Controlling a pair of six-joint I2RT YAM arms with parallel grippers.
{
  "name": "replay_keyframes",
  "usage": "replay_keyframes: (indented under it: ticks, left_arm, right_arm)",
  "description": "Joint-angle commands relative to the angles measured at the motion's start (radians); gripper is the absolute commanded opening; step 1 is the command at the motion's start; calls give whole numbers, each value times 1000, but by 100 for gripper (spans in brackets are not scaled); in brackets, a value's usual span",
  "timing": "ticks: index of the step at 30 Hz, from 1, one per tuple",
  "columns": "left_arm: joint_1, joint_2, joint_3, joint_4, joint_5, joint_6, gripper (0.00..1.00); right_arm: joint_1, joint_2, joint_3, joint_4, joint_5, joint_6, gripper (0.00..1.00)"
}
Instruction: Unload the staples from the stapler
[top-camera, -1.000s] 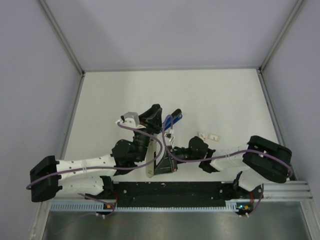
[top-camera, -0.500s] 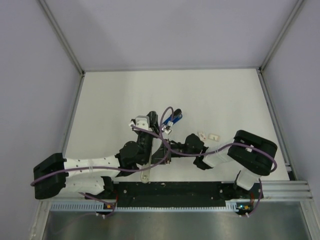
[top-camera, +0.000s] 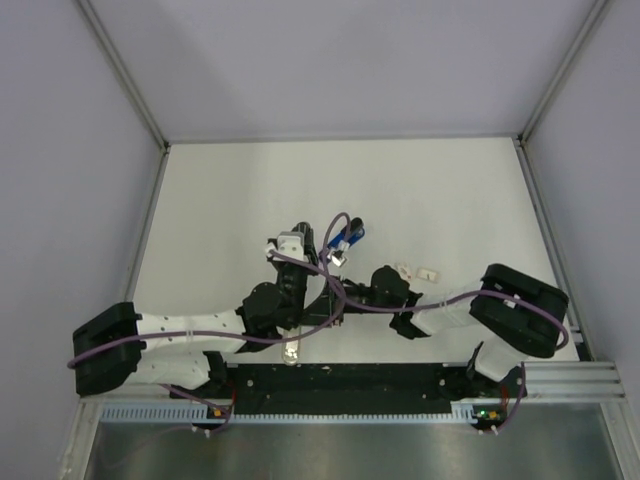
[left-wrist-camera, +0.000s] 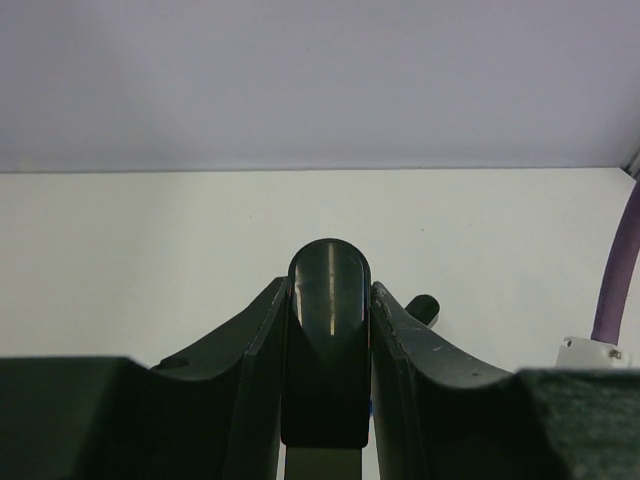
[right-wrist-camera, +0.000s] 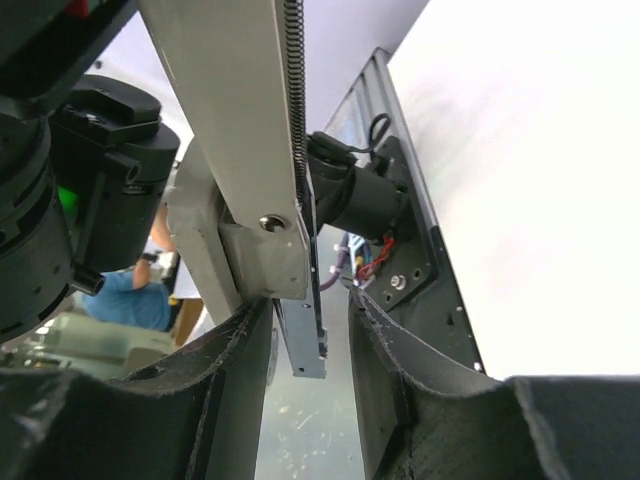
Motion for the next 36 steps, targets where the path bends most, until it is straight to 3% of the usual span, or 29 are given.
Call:
replay_keyframes:
  ticks: [1,7,16,20,23,26,30,36]
  left_arm:
    - [-8,-43,70,-56,40,-42,0]
    - [-8,-146,128,-268,106,-163,0]
    - [-8,-227,201,-409,134,-168,0]
    - [-7,-232,221,-412,56,-61,0]
    - [13,-201,199,-273,-18,100,0]
    - [85,-164,222,-321,6,90,0]
    - [255,-109,297,-613,126,-127,0]
    - [510,12,401,-877,389,-382,0]
  right_arm:
    - [-8,-146,15,-186,97,-151,38]
    - [-31,-368,-14,-546,249,-312,42]
    - [-51,-672,11,-985,439,-447,43]
    - [-51,-763,8,-1071,468,-466,43]
    - [-49,-784,9,-1099,478,-478,43]
    - [-49,-781,11,-1104,481,-483,43]
    - [-51,-766,26,-1122,482,-487,43]
    - [-48,-766,66,-1226,491,-529,47]
